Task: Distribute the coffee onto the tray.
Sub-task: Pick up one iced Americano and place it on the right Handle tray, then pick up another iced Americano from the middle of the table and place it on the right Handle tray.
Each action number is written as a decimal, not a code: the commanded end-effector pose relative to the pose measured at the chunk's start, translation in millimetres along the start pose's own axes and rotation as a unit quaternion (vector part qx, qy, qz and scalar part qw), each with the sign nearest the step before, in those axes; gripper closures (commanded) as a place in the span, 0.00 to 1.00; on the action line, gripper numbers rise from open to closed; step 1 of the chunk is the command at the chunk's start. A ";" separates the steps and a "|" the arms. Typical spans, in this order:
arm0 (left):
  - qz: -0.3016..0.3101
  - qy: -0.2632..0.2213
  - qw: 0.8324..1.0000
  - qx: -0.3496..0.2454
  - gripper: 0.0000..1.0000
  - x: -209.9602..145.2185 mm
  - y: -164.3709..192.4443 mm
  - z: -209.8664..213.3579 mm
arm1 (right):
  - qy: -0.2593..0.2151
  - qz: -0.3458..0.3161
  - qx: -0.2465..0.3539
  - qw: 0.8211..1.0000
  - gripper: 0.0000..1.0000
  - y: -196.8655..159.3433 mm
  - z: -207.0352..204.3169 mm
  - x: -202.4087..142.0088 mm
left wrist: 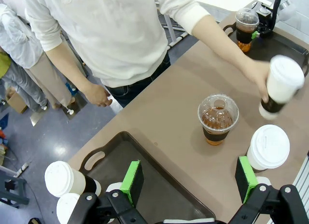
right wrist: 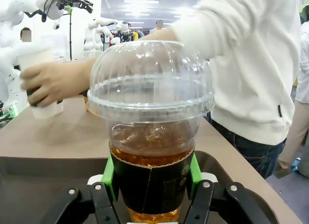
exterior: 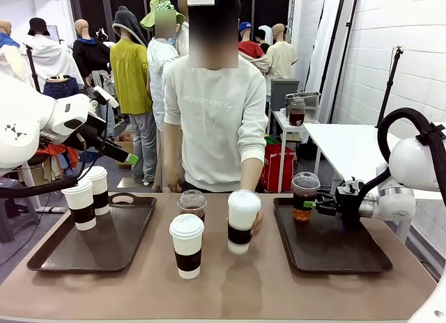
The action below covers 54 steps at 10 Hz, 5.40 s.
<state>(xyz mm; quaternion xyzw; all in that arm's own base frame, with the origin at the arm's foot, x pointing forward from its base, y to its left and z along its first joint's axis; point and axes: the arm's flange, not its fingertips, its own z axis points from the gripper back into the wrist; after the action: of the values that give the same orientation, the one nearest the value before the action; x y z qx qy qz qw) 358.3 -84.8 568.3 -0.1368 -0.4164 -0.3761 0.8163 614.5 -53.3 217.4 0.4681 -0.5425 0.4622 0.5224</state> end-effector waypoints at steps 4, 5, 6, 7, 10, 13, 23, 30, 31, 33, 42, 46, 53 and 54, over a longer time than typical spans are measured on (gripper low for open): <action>0.001 0.003 1.000 -0.004 0.00 -1.0 -0.2 0.7 | 0.009 -0.034 0.004 0.999 0.13 -3.7 1.3 -12.6; 0.001 0.003 1.000 -0.004 0.00 -1.0 -0.2 0.7 | 0.012 -0.040 0.001 0.999 0.00 -1.8 2.9 -11.5; 0.001 0.003 1.000 -0.004 0.00 -1.0 -0.2 0.7 | 0.014 -0.043 -0.002 0.999 0.00 0.9 5.4 -10.9; 0.001 0.003 1.000 -0.004 0.00 -1.0 -0.2 0.7 | 0.017 -0.050 -0.006 0.999 0.00 3.1 8.8 -10.5; 0.001 0.003 1.000 -0.004 0.00 -1.0 -0.2 0.7 | 0.020 -0.067 -0.021 0.997 0.00 16.0 23.9 -10.0; 0.001 0.003 1.000 -0.004 0.00 -1.0 -0.2 0.7 | 0.025 -0.074 -0.047 0.996 0.00 35.5 48.7 -11.3; 0.001 0.003 1.000 -0.004 0.00 -1.0 -0.2 0.7 | 0.013 -0.070 -0.050 0.996 0.00 33.2 56.7 -12.9; 0.001 0.003 1.000 -0.004 0.00 -1.0 -0.2 0.7 | 0.008 -0.047 -0.042 0.998 0.00 93.4 60.6 18.7; 0.001 0.003 1.000 -0.004 0.00 -1.0 -0.2 0.7 | 0.010 -0.049 -0.037 0.998 0.00 102.9 60.4 23.2; 0.001 0.003 1.000 -0.004 0.00 -1.0 -0.2 0.7 | 0.008 -0.048 -0.017 0.999 0.00 127.1 44.3 30.5; 0.001 0.003 1.000 -0.004 0.00 -1.0 -0.2 0.7 | 0.025 -0.055 0.004 0.998 0.00 179.2 -22.4 23.5; 0.001 0.003 1.000 -0.004 0.00 -1.0 -0.2 0.7 | 0.019 -0.056 0.034 0.998 0.00 178.5 -14.4 15.6; 0.001 0.003 1.000 -0.004 0.00 -1.0 -0.2 0.7 | 0.030 -0.071 0.016 0.997 0.00 191.5 -62.1 30.3; 0.001 0.003 1.000 -0.004 0.00 -1.0 -0.2 0.7 | 0.032 -0.076 0.021 0.996 0.00 195.7 -79.4 32.7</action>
<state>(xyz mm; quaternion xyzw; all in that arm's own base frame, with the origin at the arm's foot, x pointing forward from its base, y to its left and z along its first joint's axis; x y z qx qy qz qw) 358.3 -84.8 568.3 -0.1367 -0.4163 -0.3762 0.8164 436.9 30.0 240.7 0.5064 -0.4861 0.4567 0.5466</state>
